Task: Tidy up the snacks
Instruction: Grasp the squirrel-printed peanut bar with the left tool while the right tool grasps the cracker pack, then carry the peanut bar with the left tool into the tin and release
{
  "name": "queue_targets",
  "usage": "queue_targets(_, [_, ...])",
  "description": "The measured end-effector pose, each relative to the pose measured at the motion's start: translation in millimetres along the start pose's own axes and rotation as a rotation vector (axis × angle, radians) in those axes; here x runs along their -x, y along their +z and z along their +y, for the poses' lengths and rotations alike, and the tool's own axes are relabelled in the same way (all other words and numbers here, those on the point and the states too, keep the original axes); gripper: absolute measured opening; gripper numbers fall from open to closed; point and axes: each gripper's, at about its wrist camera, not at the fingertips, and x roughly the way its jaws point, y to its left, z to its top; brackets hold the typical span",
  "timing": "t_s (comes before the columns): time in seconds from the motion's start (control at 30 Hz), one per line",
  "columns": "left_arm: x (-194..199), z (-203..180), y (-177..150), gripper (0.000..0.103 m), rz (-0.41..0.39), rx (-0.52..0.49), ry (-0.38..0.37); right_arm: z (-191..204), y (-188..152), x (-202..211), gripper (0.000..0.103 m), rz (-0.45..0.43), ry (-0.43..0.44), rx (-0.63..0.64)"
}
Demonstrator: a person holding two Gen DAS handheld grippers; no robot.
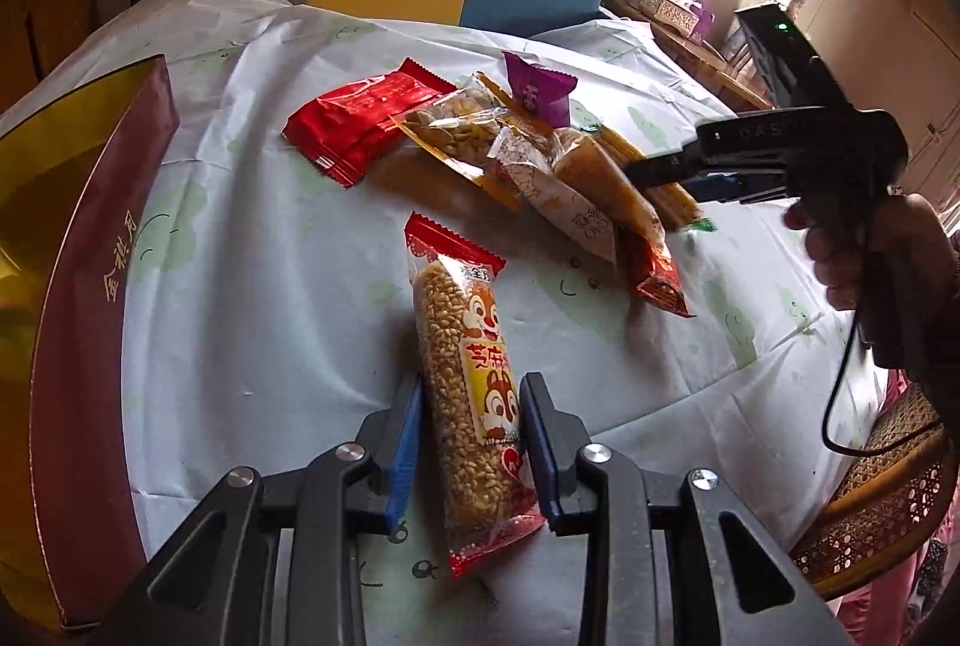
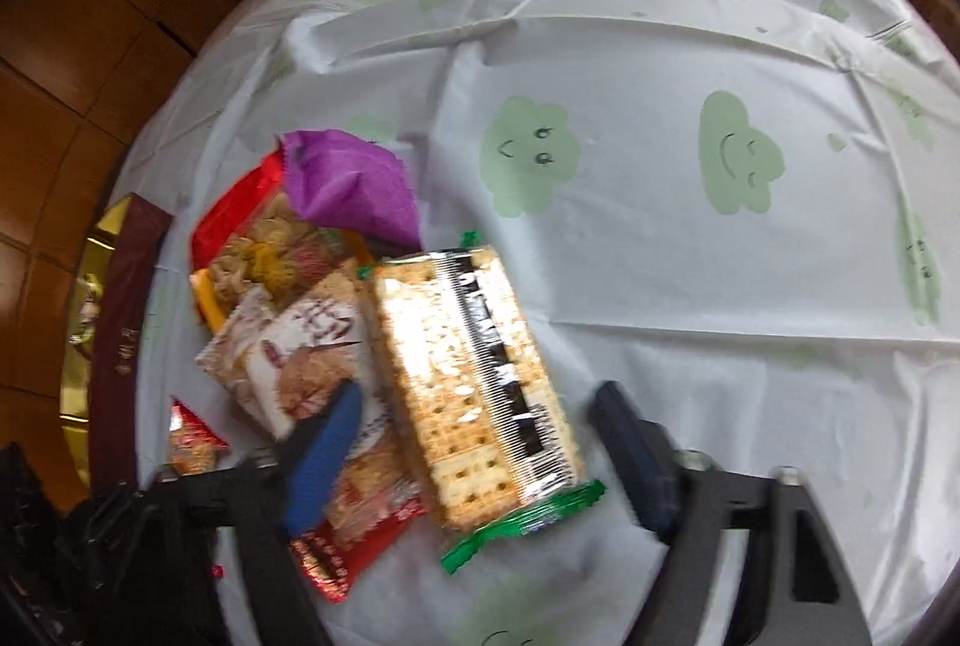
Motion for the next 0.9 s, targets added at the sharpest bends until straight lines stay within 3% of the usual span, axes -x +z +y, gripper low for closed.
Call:
queue_targets(0.13, [0, 1, -1, 0.033, -0.009, 0.001, -0.007, 3, -15, 11, 0.051, 0.033, -0.122, 0.063])
queue_targets(0.23, [0, 1, -2, 0.033, -0.016, 0.003, -0.005, -2, -34, 10, 0.052, 0.087, -0.295, 0.115])
queue_targets(0.27, [1, 0, -3, 0.032, -0.019, 0.001, -0.002, -5, -41, 6, 0.051, 0.106, -0.316, 0.12])
queue_targets(0.43, [10, 1, -3, 0.03, -0.022, 0.017, -0.023, -19, -52, 12, 0.052, 0.053, -0.248, 0.055])
queue_targets(0.63, [57, 10, 1, 0.028, -0.138, 0.029, -0.024, -13, -61, 12, 0.052, 0.039, -0.282, 0.108])
queue_targets(0.8, [100, 46, 17, 0.028, -0.236, 0.109, 0.024, -2, -63, 8, 0.051, 0.032, -0.305, 0.143])
queue_targets(0.9, [113, 75, 26, 0.028, -0.247, 0.174, 0.057, -2, -65, 10, 0.051, 0.03, -0.309, 0.149])
